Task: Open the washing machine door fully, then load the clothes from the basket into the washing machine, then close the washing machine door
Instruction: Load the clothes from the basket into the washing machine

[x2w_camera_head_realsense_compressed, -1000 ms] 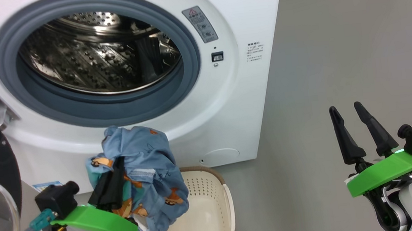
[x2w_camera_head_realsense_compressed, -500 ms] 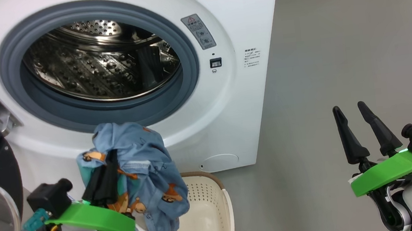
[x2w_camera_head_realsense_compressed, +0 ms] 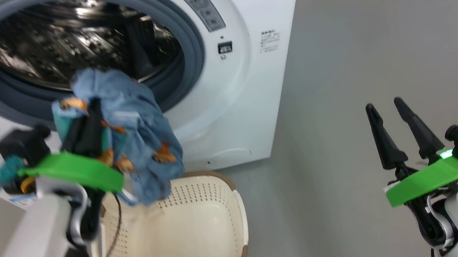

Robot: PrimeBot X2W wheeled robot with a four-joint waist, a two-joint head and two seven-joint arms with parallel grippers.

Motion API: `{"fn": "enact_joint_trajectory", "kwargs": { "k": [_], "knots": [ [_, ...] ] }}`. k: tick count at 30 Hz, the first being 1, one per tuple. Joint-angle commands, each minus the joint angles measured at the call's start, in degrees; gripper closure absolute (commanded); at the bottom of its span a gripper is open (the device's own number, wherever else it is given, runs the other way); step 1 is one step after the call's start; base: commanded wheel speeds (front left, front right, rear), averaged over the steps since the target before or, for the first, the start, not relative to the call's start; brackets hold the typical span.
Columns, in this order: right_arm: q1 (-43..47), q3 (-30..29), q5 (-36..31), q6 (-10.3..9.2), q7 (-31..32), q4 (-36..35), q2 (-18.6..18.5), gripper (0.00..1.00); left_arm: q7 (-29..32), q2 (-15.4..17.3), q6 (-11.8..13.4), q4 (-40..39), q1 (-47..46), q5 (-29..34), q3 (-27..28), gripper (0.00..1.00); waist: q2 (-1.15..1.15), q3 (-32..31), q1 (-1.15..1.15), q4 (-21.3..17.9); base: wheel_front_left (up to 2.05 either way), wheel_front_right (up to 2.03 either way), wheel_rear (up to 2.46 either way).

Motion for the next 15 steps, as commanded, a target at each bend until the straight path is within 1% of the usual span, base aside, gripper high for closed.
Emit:
{"fn": "enact_joint_trajectory", "kwargs": {
  "k": [1, 7, 15],
  "knots": [
    [-1.69, 0.85, -0.53, 0.32, -0.47, -1.72, -0.45, 0.00, -0.24, 1.72, -0.55, 0.16, -4.23, 0.56, 2.05, 1.00, 0.00, 3.32, -0.01, -1.69, 0.00, 0.00, 0.00],
    [-3.33, 0.13, -1.83, 0.32, -0.47, -3.23, 0.46, 0.00, -0.33, 2.07, -2.87, 9.67, -15.28, 1.83, 1.28, 1.00, 0.00, 9.96, -0.01, -3.72, 0.00, 0.00, 0.00],
    [-5.20, -0.48, -3.84, 0.32, -0.47, -5.25, 3.03, 0.00, -1.12, 3.56, -4.17, 20.98, -28.40, 3.33, 0.49, 1.00, 0.00, 18.76, -0.01, -7.15, 0.00, 0.00, 0.00]
  ]
}}
